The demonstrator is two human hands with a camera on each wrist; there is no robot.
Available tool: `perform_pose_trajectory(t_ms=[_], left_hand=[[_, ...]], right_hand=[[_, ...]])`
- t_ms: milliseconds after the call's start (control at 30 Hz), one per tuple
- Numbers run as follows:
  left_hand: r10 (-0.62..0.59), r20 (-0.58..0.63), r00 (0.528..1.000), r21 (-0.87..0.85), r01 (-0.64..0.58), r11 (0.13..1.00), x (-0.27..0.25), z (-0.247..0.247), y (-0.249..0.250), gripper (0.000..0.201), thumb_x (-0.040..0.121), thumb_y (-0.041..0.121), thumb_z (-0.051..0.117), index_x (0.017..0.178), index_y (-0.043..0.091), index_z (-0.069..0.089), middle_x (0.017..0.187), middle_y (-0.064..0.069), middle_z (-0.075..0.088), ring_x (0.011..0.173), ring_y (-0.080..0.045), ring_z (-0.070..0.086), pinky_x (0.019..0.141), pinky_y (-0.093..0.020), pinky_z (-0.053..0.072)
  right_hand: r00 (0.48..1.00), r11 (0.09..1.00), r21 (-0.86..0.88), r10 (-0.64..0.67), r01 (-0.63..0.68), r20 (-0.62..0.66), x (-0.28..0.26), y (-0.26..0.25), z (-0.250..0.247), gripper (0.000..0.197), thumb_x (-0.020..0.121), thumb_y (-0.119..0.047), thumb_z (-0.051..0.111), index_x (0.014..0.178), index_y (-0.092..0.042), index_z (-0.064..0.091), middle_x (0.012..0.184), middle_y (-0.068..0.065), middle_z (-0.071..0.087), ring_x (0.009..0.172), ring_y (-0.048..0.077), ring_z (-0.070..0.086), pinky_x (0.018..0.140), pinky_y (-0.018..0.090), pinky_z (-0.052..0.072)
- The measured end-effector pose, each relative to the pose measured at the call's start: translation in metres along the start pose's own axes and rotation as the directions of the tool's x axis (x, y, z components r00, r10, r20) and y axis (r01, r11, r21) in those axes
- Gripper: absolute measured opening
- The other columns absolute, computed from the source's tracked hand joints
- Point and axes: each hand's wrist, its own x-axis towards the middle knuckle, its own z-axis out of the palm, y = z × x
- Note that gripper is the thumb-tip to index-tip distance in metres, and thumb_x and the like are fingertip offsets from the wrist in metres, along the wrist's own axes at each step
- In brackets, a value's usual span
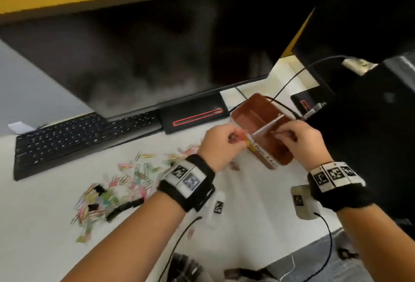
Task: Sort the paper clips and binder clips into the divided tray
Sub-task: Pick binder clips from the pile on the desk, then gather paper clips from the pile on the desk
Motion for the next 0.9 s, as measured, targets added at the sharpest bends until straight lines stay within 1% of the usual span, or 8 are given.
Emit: perform_pose_trajectory(t_ms=[67,167,267,333,400,567,700,900], left_hand=[[-0.037,0.008,0.999,-0.016,0.037,0.999,0.034,0.04,0.018,0.009,0.074,0.014,0.074,0.079,0.012,0.067,0.065,0.011,0.056,0.06,-0.001,0.051,0.056,-0.003,0.035],[-0.138,0.08,0.987,-0.024,0.141,0.99,0.067,0.083,0.025,0.014,0.075,0.007,0.072,0.069,0.013,0.062,0.066,0.004,0.058,0.068,-0.011,0.056,0.07,-0.017,0.043],[-0.195,0.111,0.974,-0.009,0.198,0.98,0.074,0.096,0.025,0.029,0.078,0.004,0.068,0.107,0.005,0.064,0.103,-0.011,0.068,0.096,-0.021,0.063,0.093,-0.031,0.049],[-0.182,0.068,0.981,-0.063,0.186,0.981,0.067,0.089,0.021,0.039,0.081,0.004,0.065,0.119,0.006,0.059,0.112,-0.01,0.065,0.099,-0.02,0.062,0.094,-0.029,0.049],[-0.148,-0.038,0.988,-0.081,0.145,0.986,0.054,0.073,0.009,0.031,0.081,0.004,0.064,0.111,0.01,0.064,0.103,-0.009,0.067,0.088,-0.017,0.063,0.086,-0.024,0.051],[-0.255,-0.272,0.928,0.126,0.297,0.946,0.026,0.013,-0.062,0.029,0.081,0.012,0.066,0.11,0.017,0.063,0.11,-0.004,0.059,0.092,-0.015,0.058,0.085,-0.024,0.047],[-0.407,-0.235,0.882,0.375,0.469,0.799,0.024,-0.022,-0.119,0.049,0.079,0.021,0.07,0.124,0.021,0.052,0.129,-0.006,0.048,0.118,-0.026,0.049,0.102,-0.033,0.039],[-0.447,-0.042,0.894,0.493,0.407,0.769,0.035,-0.027,-0.151,0.056,0.076,0.027,0.071,0.128,0.024,0.049,0.131,-0.003,0.043,0.124,-0.023,0.042,0.107,-0.039,0.037]], right_hand=[[0.999,1.0,-0.019,0.021,-0.02,0.024,0.017,0.026,0.001,0.01,0.08,-0.007,0.068,0.089,-0.011,0.07,0.092,0.007,0.066,0.079,0.012,0.056,0.081,0.022,0.046],[0.991,0.999,-0.035,0.007,-0.002,0.134,0.03,0.05,0.009,0.014,0.085,-0.004,0.06,0.094,-0.01,0.069,0.097,0.01,0.066,0.089,0.022,0.061,0.083,0.024,0.044],[0.987,1.0,0.026,0.008,-0.012,0.16,0.031,0.053,0.011,0.022,0.089,-0.003,0.05,0.102,-0.014,0.066,0.099,-0.002,0.059,0.092,0.014,0.057,0.088,0.026,0.042],[0.994,0.998,0.053,-0.05,0.045,0.093,0.031,0.047,0.015,0.025,0.088,-0.002,0.05,0.109,-0.01,0.063,0.101,0.003,0.062,0.094,0.015,0.059,0.088,0.023,0.04],[0.989,0.988,0.102,-0.127,0.119,0.076,0.029,0.035,0.02,0.026,0.086,0.0,0.054,0.11,-0.008,0.062,0.099,0.004,0.062,0.09,0.015,0.058,0.085,0.021,0.04],[0.909,0.933,0.257,-0.318,0.251,0.269,0.031,-0.006,0.064,0.038,0.085,-0.003,0.055,0.119,-0.019,0.055,0.105,-0.002,0.053,0.091,0.008,0.054,0.087,0.021,0.046],[0.822,0.968,0.111,-0.25,0.225,0.511,0.043,-0.029,0.116,0.053,0.087,-0.007,0.053,0.135,-0.024,0.039,0.137,0.001,0.043,0.125,0.019,0.045,0.107,0.036,0.039],[0.808,0.982,-0.101,-0.071,0.16,0.585,0.07,-0.033,0.167,0.047,0.087,-0.016,0.057,0.132,-0.028,0.047,0.144,0.006,0.034,0.131,0.027,0.034,0.109,0.038,0.035]])
